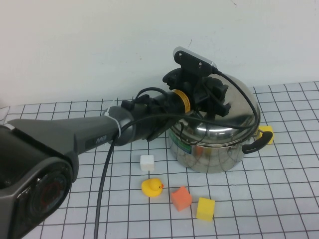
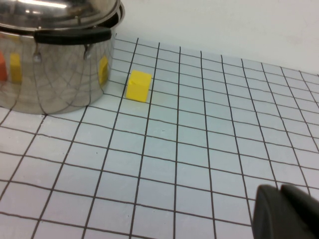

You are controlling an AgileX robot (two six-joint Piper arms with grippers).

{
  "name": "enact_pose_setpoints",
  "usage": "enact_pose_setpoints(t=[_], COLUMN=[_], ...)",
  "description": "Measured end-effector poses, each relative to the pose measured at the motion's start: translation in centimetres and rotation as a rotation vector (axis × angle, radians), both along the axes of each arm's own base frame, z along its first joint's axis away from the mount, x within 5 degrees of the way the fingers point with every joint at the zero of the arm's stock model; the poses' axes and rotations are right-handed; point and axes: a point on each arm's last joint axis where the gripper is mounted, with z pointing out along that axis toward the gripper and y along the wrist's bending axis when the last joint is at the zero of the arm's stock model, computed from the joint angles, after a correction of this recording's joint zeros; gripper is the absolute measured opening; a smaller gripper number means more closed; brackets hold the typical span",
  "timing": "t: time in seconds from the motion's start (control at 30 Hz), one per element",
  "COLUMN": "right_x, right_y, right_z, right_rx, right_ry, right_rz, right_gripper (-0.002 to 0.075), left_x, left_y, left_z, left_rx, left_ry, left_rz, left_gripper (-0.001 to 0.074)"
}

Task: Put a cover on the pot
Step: Place the pot lid on the pot

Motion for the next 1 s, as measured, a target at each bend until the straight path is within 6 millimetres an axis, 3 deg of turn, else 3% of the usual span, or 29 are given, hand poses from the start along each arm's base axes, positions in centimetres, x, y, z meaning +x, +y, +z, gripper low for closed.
enact_pose_setpoints(t=[0.67, 1.0], right_x=[0.0, 0.0], right_y=[0.0, 0.0], right_z=[0.0, 0.0], right_rx=[0.000, 0.000], right_ry=[0.000, 0.000], right_rz=[0.000, 0.000], right_gripper=[0.0009, 0.0009], left_x=[0.5, 0.7], left_y=[-0.4, -0.1], left_z=[-2.1, -1.9], left_rx=[-0.073, -0.084], left_ry=[0.010, -0.020], left_rz=[0.007, 0.010], left_gripper=[0.0322, 0.0322])
